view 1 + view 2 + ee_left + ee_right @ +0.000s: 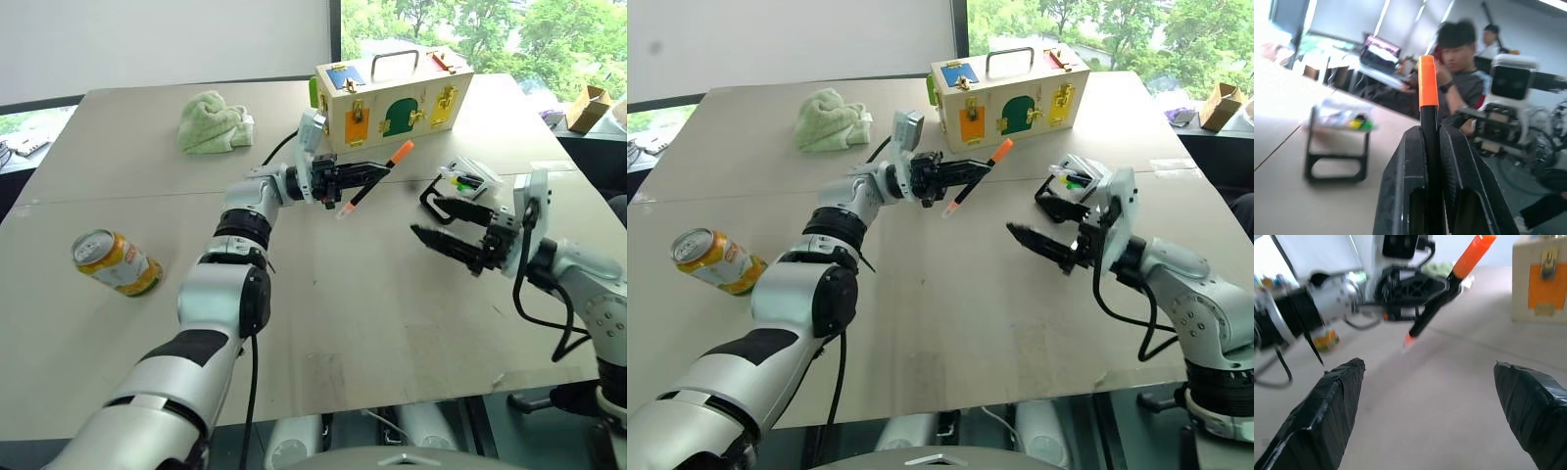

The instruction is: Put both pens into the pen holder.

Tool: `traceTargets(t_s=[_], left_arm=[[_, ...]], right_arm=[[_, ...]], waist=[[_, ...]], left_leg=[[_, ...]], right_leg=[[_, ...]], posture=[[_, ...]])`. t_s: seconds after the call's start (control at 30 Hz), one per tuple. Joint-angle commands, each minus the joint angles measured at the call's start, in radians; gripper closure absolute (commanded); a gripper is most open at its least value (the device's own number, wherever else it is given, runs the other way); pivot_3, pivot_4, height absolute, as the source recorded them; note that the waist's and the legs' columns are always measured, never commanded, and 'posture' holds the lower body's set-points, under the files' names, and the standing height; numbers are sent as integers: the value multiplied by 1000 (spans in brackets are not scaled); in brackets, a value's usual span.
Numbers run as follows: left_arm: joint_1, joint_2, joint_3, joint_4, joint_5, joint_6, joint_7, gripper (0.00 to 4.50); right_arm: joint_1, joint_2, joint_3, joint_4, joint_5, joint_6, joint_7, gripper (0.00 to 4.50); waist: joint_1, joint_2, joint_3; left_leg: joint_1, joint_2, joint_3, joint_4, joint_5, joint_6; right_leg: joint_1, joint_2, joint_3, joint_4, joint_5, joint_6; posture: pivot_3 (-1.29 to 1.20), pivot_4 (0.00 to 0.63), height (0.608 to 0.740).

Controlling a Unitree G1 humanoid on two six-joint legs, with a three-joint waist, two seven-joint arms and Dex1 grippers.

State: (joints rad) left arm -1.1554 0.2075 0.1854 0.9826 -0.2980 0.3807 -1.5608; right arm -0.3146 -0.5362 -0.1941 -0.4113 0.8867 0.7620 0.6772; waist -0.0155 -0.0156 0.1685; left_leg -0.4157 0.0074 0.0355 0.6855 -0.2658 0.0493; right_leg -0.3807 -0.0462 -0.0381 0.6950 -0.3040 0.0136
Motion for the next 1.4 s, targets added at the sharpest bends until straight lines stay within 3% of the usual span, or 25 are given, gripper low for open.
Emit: traceTargets(t_s=[0.03, 0.2, 0.53, 0.63, 0.87, 0.9, 1.1, 1.33, 1.4], left_arm=[[81, -11, -19, -222, -90, 141, 5, 4465], [137, -22, -45, -360, -139, 211, 56, 4465], [154, -22, -72, -450, -207, 257, 98, 4465], [153, -18, -86, -447, -211, 253, 105, 4500], [157, -14, -113, -439, -219, 243, 104, 4500], [158, -13, -117, -438, -220, 240, 104, 4500], [155, -15, -115, -426, -224, 219, 132, 4500], [174, 4, -122, -489, -231, 205, 158, 1254], [186, 20, -123, -535, -244, 221, 163, 1254]], right_arm=[[-73, 77, -44, 27, 101, 14, -93, 0], [-165, 144, -58, 68, 188, 27, -146, 0], [-230, 199, 22, 83, 153, 2, -155, 0], [-238, 217, 26, 92, 134, -19, -163, 838], [-247, 241, 0, 99, 150, -38, -185, 4228], [-246, 240, -1, 99, 152, -37, -186, 4449], [-234, 224, 15, 93, 143, -34, -167, 4446], [-233, 205, 36, 90, 114, -39, -147, 4446], [-237, 195, 32, 95, 107, -40, -141, 4446]], waist=[[-1, 0, 0], [9, 0, 0], [3, 0, 0], [4, 0, 0], [4, 0, 0], [4, 0, 0], [4, 0, 0], [4, 0, 0], [3, 1, 0]], left_leg=[[0, 0, 0, 0, 0, 0], [-1, 0, 0, 1, 0, 0], [0, 0, 0, 0, 0, 0], [0, 0, 0, 0, 0, 0], [-1, 0, 0, 0, 0, 0], [-1, 0, 0, 0, 0, 0], [0, 0, 0, 0, 0, 0], [-1, 0, 0, 0, 0, 0], [-1, 0, 0, -1, 0, 0]], right_leg=[[0, 0, 0, 0, 0, 0], [0, 0, 0, 0, 0, 0], [0, 0, 0, 0, 0, 0], [0, 0, 0, 0, 0, 0], [0, 0, 0, -1, 0, 0], [0, 0, 0, -1, 0, 0], [0, 0, 0, -1, 0, 0], [0, 0, 0, -1, 0, 0], [0, 0, 1, -1, 0, 0]], posture=[[0, 150, 740], [0, 150, 740], [0, 150, 740], [0, 150, 740], [0, 150, 740], [0, 150, 740], [0, 150, 740], [0, 150, 740], [0, 150, 740]])
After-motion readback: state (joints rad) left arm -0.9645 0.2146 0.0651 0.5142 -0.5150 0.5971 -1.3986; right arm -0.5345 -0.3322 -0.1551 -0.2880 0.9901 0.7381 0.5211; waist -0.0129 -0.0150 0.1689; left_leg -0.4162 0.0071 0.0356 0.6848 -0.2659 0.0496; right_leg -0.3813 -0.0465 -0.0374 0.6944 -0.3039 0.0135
